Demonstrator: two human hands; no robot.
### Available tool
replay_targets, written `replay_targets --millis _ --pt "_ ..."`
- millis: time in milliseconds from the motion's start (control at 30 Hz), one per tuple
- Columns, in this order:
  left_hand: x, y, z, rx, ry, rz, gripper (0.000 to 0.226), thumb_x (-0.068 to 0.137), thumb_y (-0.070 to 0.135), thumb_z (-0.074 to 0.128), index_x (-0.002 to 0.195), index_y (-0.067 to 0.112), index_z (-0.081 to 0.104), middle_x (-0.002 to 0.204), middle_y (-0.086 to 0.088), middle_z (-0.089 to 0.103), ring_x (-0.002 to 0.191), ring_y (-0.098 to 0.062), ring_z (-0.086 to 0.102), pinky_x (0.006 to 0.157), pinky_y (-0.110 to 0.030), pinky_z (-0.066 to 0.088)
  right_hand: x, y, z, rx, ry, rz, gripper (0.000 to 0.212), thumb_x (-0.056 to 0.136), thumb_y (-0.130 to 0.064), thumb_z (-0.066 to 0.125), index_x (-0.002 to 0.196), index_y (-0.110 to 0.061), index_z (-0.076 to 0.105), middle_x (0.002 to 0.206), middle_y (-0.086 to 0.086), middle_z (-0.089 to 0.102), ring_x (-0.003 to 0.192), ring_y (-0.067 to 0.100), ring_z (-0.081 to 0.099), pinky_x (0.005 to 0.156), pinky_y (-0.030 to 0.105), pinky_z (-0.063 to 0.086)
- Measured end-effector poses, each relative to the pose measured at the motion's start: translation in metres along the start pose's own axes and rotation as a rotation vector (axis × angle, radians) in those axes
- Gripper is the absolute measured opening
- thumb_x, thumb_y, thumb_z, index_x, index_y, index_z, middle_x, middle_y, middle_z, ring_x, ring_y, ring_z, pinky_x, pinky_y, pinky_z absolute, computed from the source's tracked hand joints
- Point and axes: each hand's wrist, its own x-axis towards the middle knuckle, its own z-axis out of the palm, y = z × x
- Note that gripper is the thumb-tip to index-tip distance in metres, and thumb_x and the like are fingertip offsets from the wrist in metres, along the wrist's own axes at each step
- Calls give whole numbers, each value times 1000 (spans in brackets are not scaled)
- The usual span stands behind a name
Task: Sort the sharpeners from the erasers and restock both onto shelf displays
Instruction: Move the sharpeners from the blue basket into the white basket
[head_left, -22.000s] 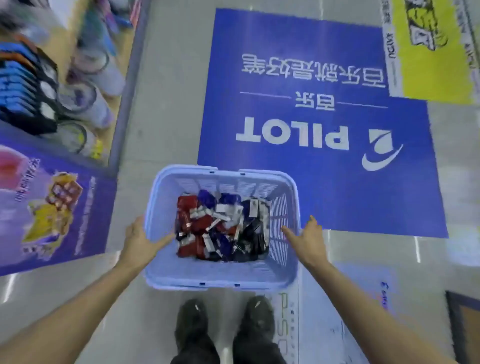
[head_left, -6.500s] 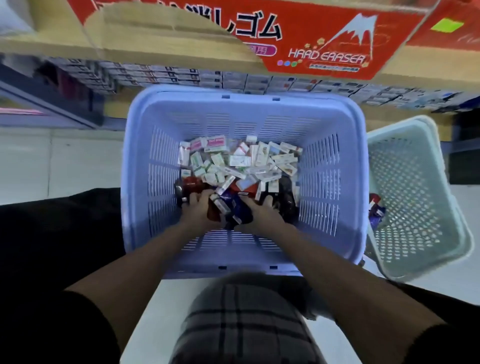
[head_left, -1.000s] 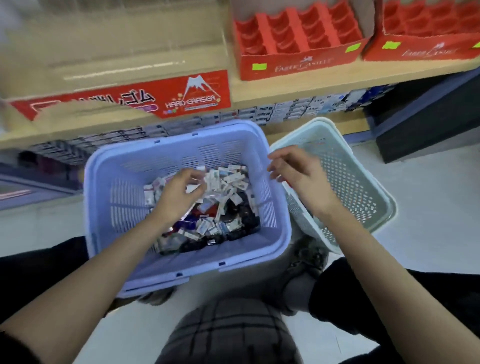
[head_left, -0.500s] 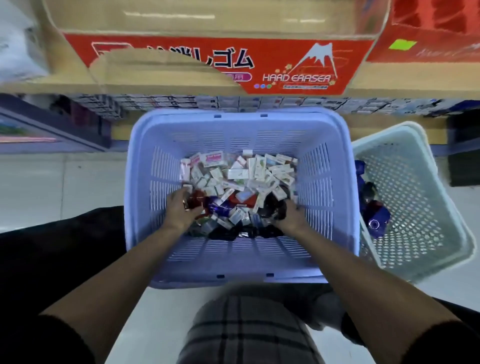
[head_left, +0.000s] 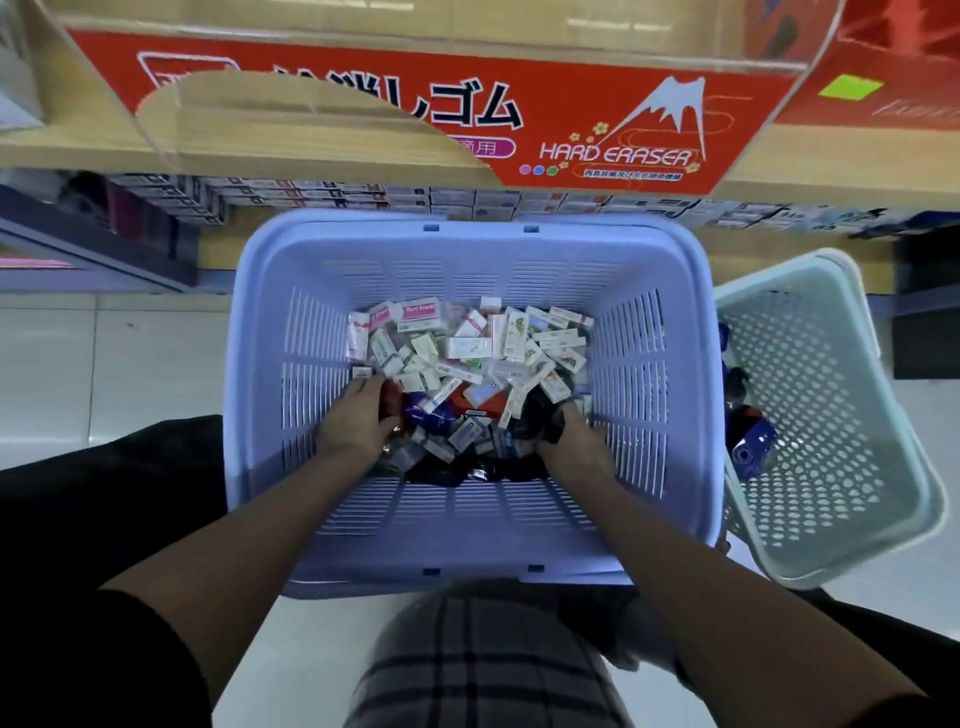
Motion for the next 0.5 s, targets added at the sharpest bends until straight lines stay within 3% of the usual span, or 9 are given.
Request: replay_targets --millis 167,267,400,500 --pt "0 5 1 -38 40 -60 39 87 25 66 120 7 56 125 -13 49 109 -31 53 90 -39 46 -7 -2 -13 98 45 -16 43 90 -29 57 126 -19 36 107 14 62 100 33 60 75 33 43" --pt "-9 8 2 -125 87 -97 34 84 23 69 110 3 58 121 -14 51 104 -32 54 84 -40 48 -14 -6 -22 315 65 3 42 88 -29 59 120 -12 38 94 9 59 91 29 59 71 29 40" --pt "-22 23 -16 -375 161 -141 29 85 16 69 106 0 56 108 -19 60 93 -31 59 78 -37 49 -28 -10 -38 766 24 -11 21 87 -19 64 96 -16 45 87 1 55 94 26 57 85 35 47" --pt "-36 47 -42 -495 230 -29 30 86 13 68 109 0 55 106 -18 62 95 -30 59 79 -33 46 -52 -10 -64 893 -41 -139 23 85 -23 67 93 -22 46 97 6 58 101 28 59 94 47 48"
